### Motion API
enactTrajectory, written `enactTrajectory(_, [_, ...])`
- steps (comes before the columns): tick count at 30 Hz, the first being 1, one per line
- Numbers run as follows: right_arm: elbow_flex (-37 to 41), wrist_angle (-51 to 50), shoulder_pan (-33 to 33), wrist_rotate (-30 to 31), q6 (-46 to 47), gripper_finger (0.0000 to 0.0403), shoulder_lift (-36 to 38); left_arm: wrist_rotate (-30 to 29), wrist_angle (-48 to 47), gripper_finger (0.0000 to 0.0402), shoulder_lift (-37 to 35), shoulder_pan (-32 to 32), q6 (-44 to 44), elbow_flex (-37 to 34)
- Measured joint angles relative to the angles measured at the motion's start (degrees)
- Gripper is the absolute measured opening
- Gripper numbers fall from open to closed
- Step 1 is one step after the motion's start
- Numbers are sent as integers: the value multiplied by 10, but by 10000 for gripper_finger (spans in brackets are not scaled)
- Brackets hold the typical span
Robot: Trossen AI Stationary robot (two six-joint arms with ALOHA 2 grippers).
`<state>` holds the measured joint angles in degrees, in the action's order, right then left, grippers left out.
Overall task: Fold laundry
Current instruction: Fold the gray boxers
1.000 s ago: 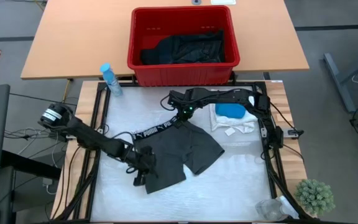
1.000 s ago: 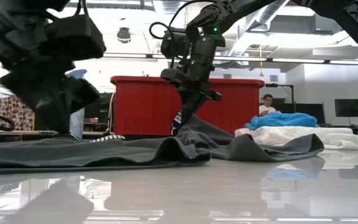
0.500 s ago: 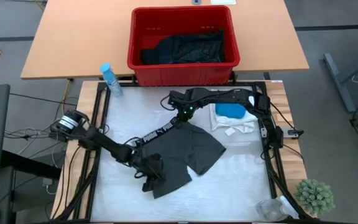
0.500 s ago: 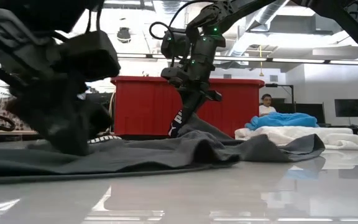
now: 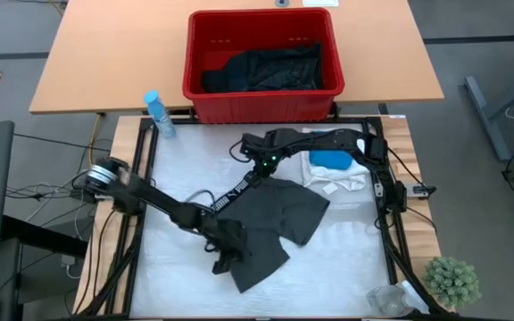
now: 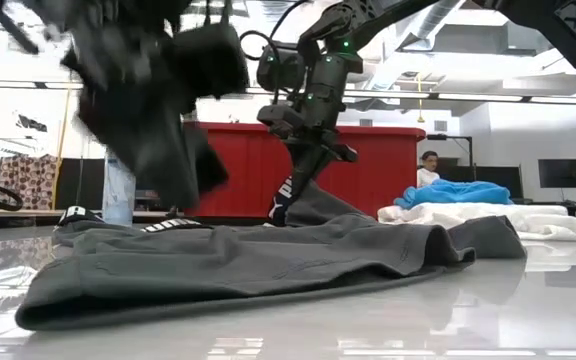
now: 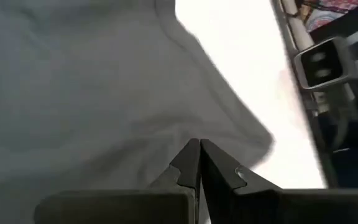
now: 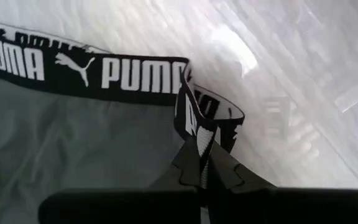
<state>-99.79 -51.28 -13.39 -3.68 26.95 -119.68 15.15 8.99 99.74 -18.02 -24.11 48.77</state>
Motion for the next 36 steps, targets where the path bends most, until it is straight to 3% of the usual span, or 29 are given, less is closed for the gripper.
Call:
enactTrajectory(3, [0, 5, 5, 1, 0, 25, 0, -44, -84, 0, -84, 1, 18, 1])
enactTrajectory(6, [0, 7, 8, 3, 0, 25, 0, -136, -187, 0, -166, 3, 48, 0])
enactTrajectory(9, [0, 8, 8, 27, 0, 27, 0, -238, -233, 0, -224, 3, 69, -22])
enactTrajectory(11, [0, 10, 2, 49, 0, 32, 0, -266, -239, 0, -240, 7, 69, -51])
enactTrajectory(16, [0, 23, -26, 79, 6, 46, 0, -269, -225, 0, -244, 14, 26, -146])
enactTrajectory(22, [0, 24, -48, 83, -2, 91, 0, -231, -129, 0, -244, 14, -18, -237])
enactTrajectory(31, [0, -6, -72, 73, 38, 218, 0, -201, -120, 0, -245, 14, -29, -264])
enactTrajectory(36, [1, -31, -23, 5, 78, 239, 28, -191, -120, 0, -245, 14, -67, -264])
